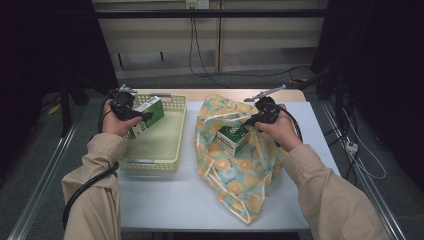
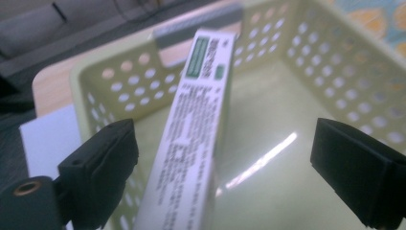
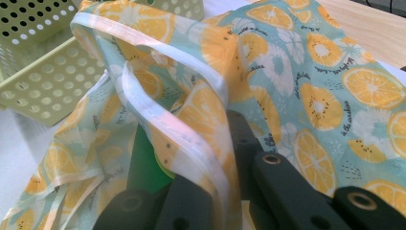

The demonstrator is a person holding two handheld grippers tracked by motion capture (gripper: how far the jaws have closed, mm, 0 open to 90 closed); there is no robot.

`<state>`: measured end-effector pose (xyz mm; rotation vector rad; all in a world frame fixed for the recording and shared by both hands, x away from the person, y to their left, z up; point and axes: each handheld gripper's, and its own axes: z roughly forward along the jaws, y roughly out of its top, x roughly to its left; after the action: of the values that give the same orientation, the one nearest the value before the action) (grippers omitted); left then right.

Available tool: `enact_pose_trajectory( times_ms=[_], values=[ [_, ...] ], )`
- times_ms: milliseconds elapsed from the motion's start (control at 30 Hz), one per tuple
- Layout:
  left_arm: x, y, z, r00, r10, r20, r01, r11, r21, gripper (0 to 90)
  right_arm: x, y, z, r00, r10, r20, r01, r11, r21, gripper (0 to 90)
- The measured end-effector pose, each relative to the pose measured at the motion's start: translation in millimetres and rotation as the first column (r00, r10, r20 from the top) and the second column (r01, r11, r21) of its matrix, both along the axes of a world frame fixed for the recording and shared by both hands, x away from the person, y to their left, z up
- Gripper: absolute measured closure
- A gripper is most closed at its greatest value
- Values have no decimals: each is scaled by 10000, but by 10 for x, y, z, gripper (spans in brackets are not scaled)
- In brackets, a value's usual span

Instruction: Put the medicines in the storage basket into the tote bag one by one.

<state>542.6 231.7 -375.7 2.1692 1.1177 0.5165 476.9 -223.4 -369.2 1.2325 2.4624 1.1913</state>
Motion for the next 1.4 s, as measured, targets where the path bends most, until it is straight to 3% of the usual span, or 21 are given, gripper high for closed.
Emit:
enact_pose_trajectory(
  times_ms=[100,233,300,400,500,567,633,800,867,1033,1100,1233,1367,1400],
  values=[
    [9,0,-42,9995,95,-308,-99,9999,-135,122,-3,5,-1,10000,23,3,-23,10000,3,885],
    [-6,-34,-71,9978,253,-620,-239,9994,233,379,-13,2,6,10000,17,15,-17,10000,8,885],
    [-12,-48,-108,9957,459,-799,-456,9989,57,548,-17,-3,13,10000,-6,24,6,10000,-20,885],
    [-31,-79,-105,9953,382,-890,-348,9986,397,597,-25,-9,21,10000,19,69,-19,10000,-20,886],
    [-64,-118,-34,9960,316,-830,-289,9990,332,626,-35,-20,27,10000,-14,76,14,10000,-40,885],
    [-96,-139,42,9965,250,-793,-255,9997,-53,628,-36,-38,22,10000,-54,82,54,10000,-7,885],
    [-133,-169,133,9974,207,-689,-219,9996,-170,630,-35,-55,13,9999,-106,62,106,9999,-10,885],
    [-250,-255,344,9947,-473,-912,395,9956,-851,631,-27,-71,6,9998,-187,49,187,9998,57,886],
    [-315,-318,421,9948,-686,-759,609,9932,-994,631,-26,-67,6,9998,-198,40,198,9998,45,886],
    [-475,-498,592,9833,-1632,-800,1527,9805,-1234,631,-23,-69,-3,9998,-213,64,213,9998,12,886],
    [-546,-568,655,9759,-2018,-830,1887,9716,-1430,630,-26,-72,0,9997,-249,48,249,9997,17,886],
    [-683,-688,792,9609,-2731,-460,2646,9543,-1386,630,-33,-71,10,9996,-251,87,251,9997,-8,886],
    [-789,-796,863,9502,-3091,-409,2999,9419,-1515,630,-41,-59,16,9996,-255,98,255,9997,-12,886],
    [-815,-826,870,9443,-3261,-435,3170,9373,-1448,630,-41,-55,18,9996,-252,104,252,9997,8,886]
  ],
)
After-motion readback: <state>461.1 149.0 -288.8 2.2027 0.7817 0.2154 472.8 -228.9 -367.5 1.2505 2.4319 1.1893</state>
